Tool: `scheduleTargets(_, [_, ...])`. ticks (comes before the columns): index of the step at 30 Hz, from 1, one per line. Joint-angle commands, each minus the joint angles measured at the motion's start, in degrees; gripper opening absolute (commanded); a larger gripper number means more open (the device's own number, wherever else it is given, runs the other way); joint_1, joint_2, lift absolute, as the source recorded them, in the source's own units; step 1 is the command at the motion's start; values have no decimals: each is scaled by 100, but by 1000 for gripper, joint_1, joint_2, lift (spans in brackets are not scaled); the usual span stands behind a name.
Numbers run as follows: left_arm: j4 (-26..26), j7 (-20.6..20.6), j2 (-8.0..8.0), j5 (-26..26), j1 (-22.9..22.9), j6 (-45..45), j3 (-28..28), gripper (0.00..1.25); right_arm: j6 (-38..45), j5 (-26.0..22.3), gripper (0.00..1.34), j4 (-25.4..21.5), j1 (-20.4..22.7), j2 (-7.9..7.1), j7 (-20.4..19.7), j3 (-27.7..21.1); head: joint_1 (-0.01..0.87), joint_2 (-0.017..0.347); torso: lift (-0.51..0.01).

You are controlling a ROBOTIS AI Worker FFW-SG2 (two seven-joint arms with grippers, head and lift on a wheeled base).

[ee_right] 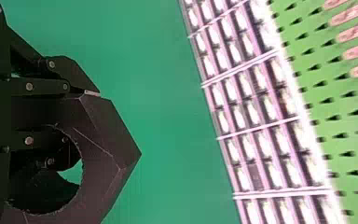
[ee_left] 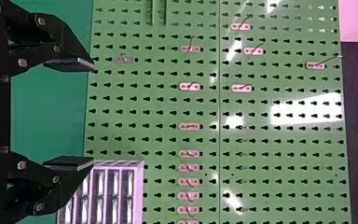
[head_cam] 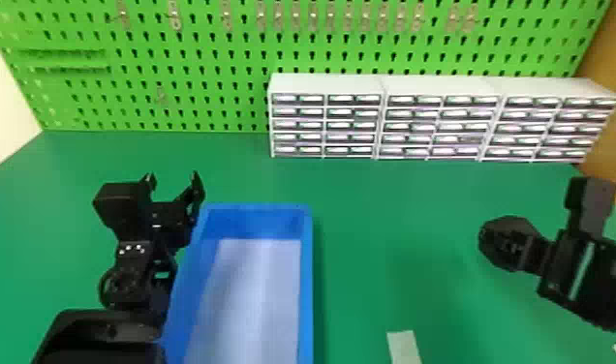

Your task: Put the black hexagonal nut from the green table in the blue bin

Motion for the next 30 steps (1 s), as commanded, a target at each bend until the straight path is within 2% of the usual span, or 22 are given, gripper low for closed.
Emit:
scheduleTargets(1, [0, 1, 0, 0, 0, 0, -4, 721, -662, -3, 245, -8, 96, 49, 1, 127, 657, 57, -95])
scheduleTargets(7, [0, 1, 0, 0, 0, 0, -4, 721, -1479, 234, 245, -8, 140, 119, 89, 373, 657, 57, -95])
scheduleTargets(10, [9, 1, 0, 0, 0, 0, -4, 721, -1963, 489, 192, -8, 166, 224, 89, 496, 657, 57, -95])
scheduleTargets(13, [0, 1, 0, 9, 0, 0, -13, 721, -1989, 621, 164, -8, 105, 391, 133, 478, 657, 57, -95])
scheduleTargets(15, [0, 1, 0, 0, 0, 0, -13, 721, -1989, 727, 164, -8, 61, 435, 203, 505, 657, 57, -95])
scheduleTargets(19, [9, 1, 0, 9, 9, 0, -4, 721, -1954, 744, 164, -8, -9, 365, 247, 716, 657, 57, -95])
scheduleTargets(25, [0, 1, 0, 18, 9, 0, -13, 721, -1822, 542, 164, -87, -141, 145, 247, 1155, 657, 57, -95])
scheduleTargets(30, [0, 1, 0, 18, 0, 0, -13, 721, -1717, 463, 164, -210, -203, 128, 256, 1384, 657, 57, -95])
